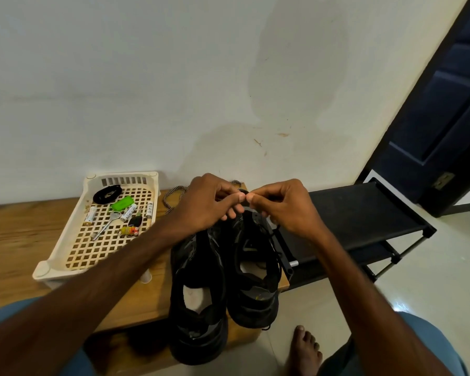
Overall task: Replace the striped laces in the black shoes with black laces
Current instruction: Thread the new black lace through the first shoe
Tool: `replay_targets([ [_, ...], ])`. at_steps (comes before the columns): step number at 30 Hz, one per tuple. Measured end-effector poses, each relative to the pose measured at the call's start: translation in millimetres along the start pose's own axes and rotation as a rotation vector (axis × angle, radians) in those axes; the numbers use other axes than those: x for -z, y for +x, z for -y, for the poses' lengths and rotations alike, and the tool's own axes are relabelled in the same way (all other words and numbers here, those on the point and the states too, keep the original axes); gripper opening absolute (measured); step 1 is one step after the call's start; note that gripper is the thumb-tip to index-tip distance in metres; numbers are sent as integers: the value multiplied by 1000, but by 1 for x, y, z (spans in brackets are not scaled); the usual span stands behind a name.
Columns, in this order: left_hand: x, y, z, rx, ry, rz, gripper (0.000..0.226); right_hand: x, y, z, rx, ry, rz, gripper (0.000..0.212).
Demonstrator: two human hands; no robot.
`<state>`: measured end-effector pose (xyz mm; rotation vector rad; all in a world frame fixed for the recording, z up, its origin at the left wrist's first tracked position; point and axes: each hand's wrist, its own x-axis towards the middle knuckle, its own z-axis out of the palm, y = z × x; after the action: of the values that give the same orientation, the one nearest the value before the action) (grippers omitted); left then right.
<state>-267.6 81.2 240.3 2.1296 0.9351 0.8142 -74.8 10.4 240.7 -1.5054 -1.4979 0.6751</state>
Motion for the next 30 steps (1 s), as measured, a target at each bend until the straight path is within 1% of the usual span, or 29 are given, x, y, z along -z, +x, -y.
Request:
replay_targets([
  [2,-10,2,6,52,115,11,17,4,2,-7,-48,-71,-61,9],
  [3,-14,2,8,94,193,34,26,5,3,-10,-78,-119,-71,7],
  [5,-24,2,13,189,306,121,52,5,5,-15,-144,-172,-48,3],
  [6,-28,2,14,227,335,156,61,4,6,-17,-180,-163,-29,2],
  [7,-32,4,13,251,348,164,64,3,8,-19,-209,-151,-12,4],
  [10,-40,8,9,271,367,120,54,-2,17,-22,-258,-157,30,7],
  [13,-45,9,4,274,447,106,50,-5,27,-24,-285,-170,47,6],
  [18,-49,13,2,317,410,36,24,-13,35,-29,-225,-256,53,2],
  [22,-46,9,7,349,329,0,23,-23,36,-33,-206,-322,54,2],
  [25,-44,5,10,352,275,-24,24,-30,35,-34,-220,-306,8,3],
  [30,-43,3,11,347,235,-31,28,-42,29,-37,-336,-213,-120,7],
])
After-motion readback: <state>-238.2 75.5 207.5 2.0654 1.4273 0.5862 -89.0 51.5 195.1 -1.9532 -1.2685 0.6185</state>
